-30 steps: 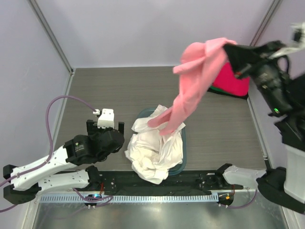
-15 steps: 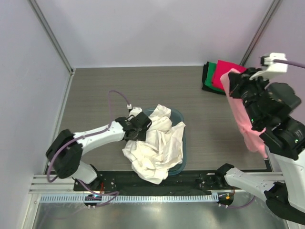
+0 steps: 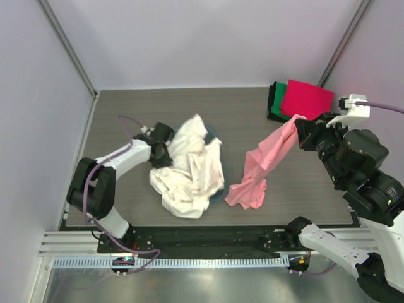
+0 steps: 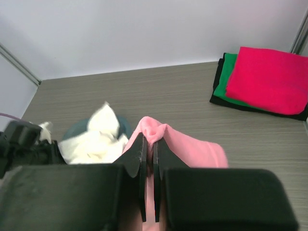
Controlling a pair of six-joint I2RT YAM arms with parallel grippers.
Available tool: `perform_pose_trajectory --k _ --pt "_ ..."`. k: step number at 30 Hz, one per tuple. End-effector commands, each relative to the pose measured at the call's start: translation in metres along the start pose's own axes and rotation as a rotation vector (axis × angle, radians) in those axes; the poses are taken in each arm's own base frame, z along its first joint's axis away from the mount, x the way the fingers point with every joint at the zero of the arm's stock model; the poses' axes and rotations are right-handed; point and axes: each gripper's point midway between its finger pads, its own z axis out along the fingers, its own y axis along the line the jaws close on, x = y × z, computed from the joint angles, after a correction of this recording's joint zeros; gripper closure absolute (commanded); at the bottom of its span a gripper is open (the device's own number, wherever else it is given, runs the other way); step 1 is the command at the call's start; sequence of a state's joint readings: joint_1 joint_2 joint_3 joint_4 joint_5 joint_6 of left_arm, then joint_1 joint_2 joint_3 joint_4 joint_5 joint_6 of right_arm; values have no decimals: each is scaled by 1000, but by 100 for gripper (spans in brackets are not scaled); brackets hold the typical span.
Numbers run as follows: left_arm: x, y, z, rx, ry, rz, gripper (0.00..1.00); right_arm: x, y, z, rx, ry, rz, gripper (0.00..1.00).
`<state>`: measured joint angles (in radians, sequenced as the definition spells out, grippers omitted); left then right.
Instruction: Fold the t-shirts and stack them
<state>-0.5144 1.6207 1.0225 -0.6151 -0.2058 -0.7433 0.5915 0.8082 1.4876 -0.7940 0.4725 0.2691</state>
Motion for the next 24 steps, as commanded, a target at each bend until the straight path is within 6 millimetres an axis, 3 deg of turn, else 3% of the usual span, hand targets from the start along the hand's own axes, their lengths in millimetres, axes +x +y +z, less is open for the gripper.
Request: perform_pose_trajectory --k 1,4,5,7,8,9,11,12,13,14,15,16,17,18,19,20,22,23,24 --pt "-37 95 17 -170 42 -335 100 3 7 6 -21 -12 56 99" --pt "-64 110 26 -92 68 -564 100 15 10 9 -33 19 63 99" --pt "-93 127 25 -80 30 -662 100 18 11 10 -36 24 70 99" --pt "-113 135 37 -69 49 -797 100 31 14 14 -46 56 70 99" --pt "-142 144 34 -25 20 -874 100 36 16 15 -53 68 84 99" --pt "-150 147 48 -21 46 -933 100 42 18 17 -61 84 91 99" --pt "-177 148 54 21 43 -1051 100 62 25 21 -98 134 94 99" --pt "-213 150 49 60 -19 -1075 100 70 27 23 -102 154 108 99" --pt "-217 154 66 27 -6 -1095 100 81 27 25 -102 177 106 99" --pt "-232 154 70 30 -18 -1144 100 88 29 25 -115 198 108 99" --pt "-265 157 63 67 -77 -1171 100 92 30 25 -118 206 113 99" --pt "-269 159 82 54 -51 -1221 100 104 30 28 -113 230 121 99" --pt "-283 156 84 86 -52 -1295 100 109 32 27 -131 242 123 99" --pt "-317 152 72 152 -117 -1316 100 121 33 31 -132 262 124 99" --pt "-321 153 89 148 -109 -1336 100 125 34 32 -139 269 126 99" --pt "-333 150 88 166 -128 -1340 99 131 35 35 -137 281 125 99" --pt "-355 144 78 215 -161 -1345 76 139 40 40 -155 301 127 99" --pt "-359 142 77 234 -165 -1342 60 141 42 44 -160 308 128 99" --pt "-362 134 70 283 -151 -1324 34 147 49 48 -177 333 125 99"
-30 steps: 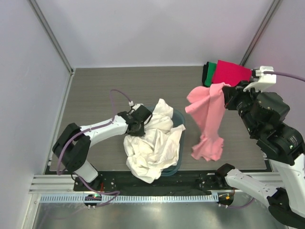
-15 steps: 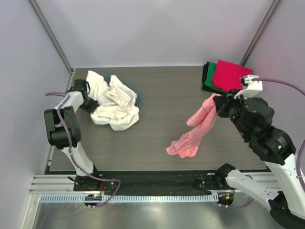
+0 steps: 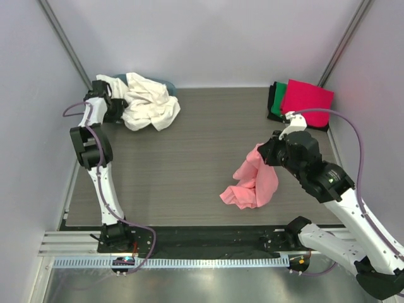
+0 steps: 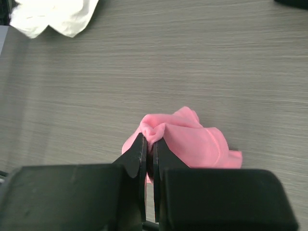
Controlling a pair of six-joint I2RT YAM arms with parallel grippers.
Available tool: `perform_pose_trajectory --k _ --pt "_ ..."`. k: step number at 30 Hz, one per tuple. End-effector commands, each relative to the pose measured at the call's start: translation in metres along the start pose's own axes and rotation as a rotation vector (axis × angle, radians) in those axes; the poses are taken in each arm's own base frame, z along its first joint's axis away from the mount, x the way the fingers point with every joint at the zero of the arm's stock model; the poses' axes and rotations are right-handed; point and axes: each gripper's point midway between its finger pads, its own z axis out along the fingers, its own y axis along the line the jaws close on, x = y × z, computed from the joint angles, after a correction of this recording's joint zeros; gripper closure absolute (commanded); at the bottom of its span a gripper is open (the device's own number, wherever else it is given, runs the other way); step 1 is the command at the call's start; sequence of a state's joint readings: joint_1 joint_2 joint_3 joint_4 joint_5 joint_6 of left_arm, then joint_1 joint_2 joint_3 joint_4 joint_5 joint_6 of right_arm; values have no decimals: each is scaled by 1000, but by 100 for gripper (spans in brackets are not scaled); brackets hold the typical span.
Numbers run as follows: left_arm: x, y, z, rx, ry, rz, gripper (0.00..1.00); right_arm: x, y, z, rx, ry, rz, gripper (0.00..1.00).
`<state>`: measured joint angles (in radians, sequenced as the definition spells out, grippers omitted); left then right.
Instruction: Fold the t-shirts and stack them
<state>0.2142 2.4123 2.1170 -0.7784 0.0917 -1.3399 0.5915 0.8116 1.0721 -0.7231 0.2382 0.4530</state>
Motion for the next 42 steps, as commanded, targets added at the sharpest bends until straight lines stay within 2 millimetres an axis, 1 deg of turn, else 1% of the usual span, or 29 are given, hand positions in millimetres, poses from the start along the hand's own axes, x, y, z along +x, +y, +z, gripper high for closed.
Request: perform_pose_trajectory --k 1,3,4,5,6,8,9,10,12,13,15,16,18,19,20,21,22,23,24,25,26,27,29,31,36,38,39,40,42 --pt "10 -56 -28 189 73 -67 24 -25 33 12 -127 -67 48 99" --pt "18 -64 -56 251 130 -38 16 -24 51 26 -187 -33 53 99" --pt "22 -61 -66 263 151 -34 15 -41 67 25 -242 -66 68 99" --pt "24 -43 -64 235 168 -42 14 -48 79 29 -279 -61 81 99" --pt "24 -54 -97 303 158 -20 13 -54 94 30 -338 -47 86 99" --pt "22 -38 -113 298 157 7 12 -86 135 31 -467 -49 100 99" --pt "20 -43 -147 346 134 26 12 -101 149 27 -512 -61 98 99" --pt "18 -39 -159 351 113 57 11 -134 175 18 -587 -96 96 99" --pt "13 -35 -201 376 73 90 11 -168 196 3 -650 -134 123 99" --pt "11 -34 -214 382 45 116 11 -199 208 -15 -685 -184 135 99" --pt "11 -26 -239 374 15 175 10 -219 211 -30 -683 -209 160 99" --pt "12 -25 -261 401 -10 201 11 -237 212 -48 -693 -259 165 99" --pt "15 -13 -275 382 -27 246 11 -248 186 -63 -583 -332 203 99" --pt "17 -6 -287 392 -41 261 11 -236 172 -55 -517 -318 217 99" --pt "19 2 -291 387 -48 290 11 -244 136 -72 -382 -415 278 99" --pt "21 8 -293 383 -52 301 11 -236 115 -75 -309 -430 306 99" --pt "27 22 -298 382 -53 316 11 -198 87 -48 -174 -358 319 99" --pt "29 29 -299 379 -54 328 11 -181 66 -44 -93 -346 337 99" --pt "31 36 -300 376 -62 357 12 -164 36 -58 3 -364 359 89" --pt "33 45 -300 368 -63 371 12 -115 11 -31 114 -267 331 60" --pt "39 59 -299 359 -59 389 12 -91 -7 -26 185 -233 366 31" --pt "40 69 -298 345 -70 430 12 -45 -45 -21 349 -160 341 3" --pt "53 94 -292 314 -59 486 12 -12 -67 -20 435 -113 354 0" --pt "61 112 -286 279 -61 557 12 13 -77 -20 447 -78 358 0" --pt "110 170 -255 180 0 724 15 21 -53 -2 324 -13 336 0" --pt "119 179 -247 178 1 748 16 31 -36 15 249 45 335 1" --pt "133 178 -240 206 22 781 17 31 -27 23 208 46 338 3" --pt "145 190 -227 188 60 803 18 42 -26 29 200 77 327 4" --pt "159 188 -214 213 100 822 22 56 -21 38 171 125 329 7"
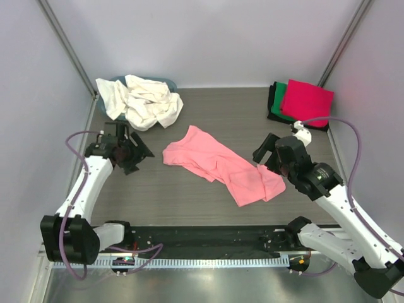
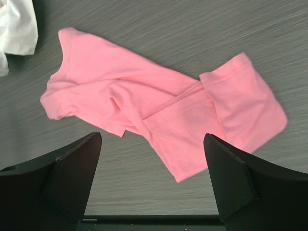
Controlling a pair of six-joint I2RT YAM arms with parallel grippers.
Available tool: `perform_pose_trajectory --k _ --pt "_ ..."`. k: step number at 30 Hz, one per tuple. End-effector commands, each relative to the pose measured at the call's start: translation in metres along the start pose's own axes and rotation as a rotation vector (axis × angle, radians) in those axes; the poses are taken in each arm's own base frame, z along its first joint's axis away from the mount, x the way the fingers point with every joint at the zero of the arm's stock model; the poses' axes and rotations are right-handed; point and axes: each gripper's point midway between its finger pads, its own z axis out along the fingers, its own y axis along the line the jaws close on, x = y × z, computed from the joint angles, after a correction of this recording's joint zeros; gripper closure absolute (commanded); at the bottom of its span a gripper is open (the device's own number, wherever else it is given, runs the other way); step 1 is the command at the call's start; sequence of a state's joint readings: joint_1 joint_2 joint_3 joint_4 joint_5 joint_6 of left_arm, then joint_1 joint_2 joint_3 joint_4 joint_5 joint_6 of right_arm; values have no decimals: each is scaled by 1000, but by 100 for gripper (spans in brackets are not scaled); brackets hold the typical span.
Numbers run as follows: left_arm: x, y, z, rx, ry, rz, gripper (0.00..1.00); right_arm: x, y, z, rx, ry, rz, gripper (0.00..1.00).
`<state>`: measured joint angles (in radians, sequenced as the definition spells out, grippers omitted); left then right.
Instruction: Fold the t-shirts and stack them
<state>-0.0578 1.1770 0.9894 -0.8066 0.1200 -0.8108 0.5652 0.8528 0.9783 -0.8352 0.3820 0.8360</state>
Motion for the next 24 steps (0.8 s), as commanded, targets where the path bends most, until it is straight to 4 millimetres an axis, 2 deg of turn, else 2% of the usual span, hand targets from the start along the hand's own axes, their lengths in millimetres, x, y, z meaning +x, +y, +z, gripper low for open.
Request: perform_pose_trajectory --k 1,5,7,8,11,12,16,18,21,24 --pt "2 -17 25 62 -22 78 23 22 22 20 -103 72 -4 8" --pt "1 -25 65 34 9 121 28 41 14 31 -97 114 -32 9" --pt "-7 -29 81 21 1 134 30 45 9 33 -90 119 -45 9" --pt "-10 -32 96 8 14 140 32 47 8 34 -91 120 -58 9" --pt "-18 -37 116 -9 27 139 35 51 2 37 -78 125 -91 9" --pt "-14 -32 129 -35 55 134 36 52 1 39 -74 124 -98 9" --pt "-10 -42 147 -20 66 130 41 60 -3 48 -69 138 -142 9" --pt "-5 -50 153 -12 66 146 44 70 1 55 -91 174 -158 10" --pt "4 -53 161 -15 80 159 44 95 -9 68 -76 240 -168 11" --pt "14 -55 167 -24 91 164 48 112 -7 74 -107 287 -148 14"
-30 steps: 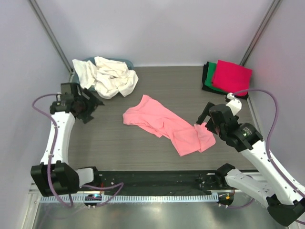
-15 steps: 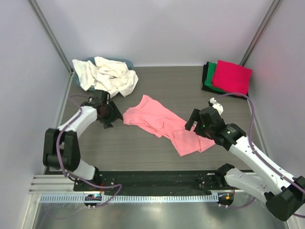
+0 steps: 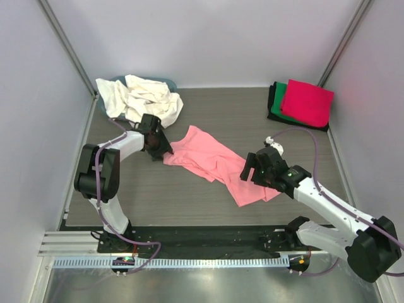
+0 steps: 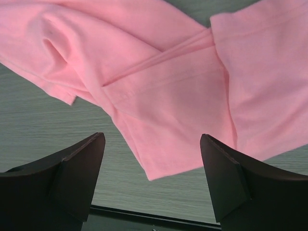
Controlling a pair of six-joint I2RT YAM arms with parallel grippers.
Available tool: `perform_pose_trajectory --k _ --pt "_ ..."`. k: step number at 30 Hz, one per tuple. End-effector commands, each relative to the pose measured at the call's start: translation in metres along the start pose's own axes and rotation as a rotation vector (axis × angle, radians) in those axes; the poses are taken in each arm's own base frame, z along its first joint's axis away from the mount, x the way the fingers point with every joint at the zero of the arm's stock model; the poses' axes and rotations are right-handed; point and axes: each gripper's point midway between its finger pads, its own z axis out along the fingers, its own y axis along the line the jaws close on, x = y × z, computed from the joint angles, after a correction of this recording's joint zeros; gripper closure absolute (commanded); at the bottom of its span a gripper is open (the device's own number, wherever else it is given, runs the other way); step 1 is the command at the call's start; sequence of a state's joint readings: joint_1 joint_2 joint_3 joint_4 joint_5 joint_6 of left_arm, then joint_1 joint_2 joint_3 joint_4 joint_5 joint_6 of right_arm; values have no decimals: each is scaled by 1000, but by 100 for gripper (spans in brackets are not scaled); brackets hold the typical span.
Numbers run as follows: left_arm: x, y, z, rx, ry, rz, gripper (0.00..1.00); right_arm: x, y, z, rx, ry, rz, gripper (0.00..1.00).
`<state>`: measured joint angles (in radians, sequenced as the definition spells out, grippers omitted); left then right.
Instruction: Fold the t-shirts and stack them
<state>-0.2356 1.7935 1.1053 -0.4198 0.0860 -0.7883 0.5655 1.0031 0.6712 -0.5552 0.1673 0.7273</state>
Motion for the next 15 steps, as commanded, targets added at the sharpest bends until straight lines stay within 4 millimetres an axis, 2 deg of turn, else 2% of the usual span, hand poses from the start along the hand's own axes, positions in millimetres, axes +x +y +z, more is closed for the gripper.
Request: perform_pose_trajectory --k 1,8,11,12,15 --pt "-5 -14 8 20 -36 2 50 12 11 11 -77 28 0 15" --pt "-4 -20 0 43 -49 1 85 57 13 29 -90 162 -86 21" --pt "-3 -22 -5 53 -50 3 96 67 16 37 -52 187 -142 24" --pt "-3 -22 -9 56 -57 2 98 68 25 34 -55 184 -174 25" --pt "1 -18 -16 53 -56 2 100 67 26 36 6 165 -222 28"
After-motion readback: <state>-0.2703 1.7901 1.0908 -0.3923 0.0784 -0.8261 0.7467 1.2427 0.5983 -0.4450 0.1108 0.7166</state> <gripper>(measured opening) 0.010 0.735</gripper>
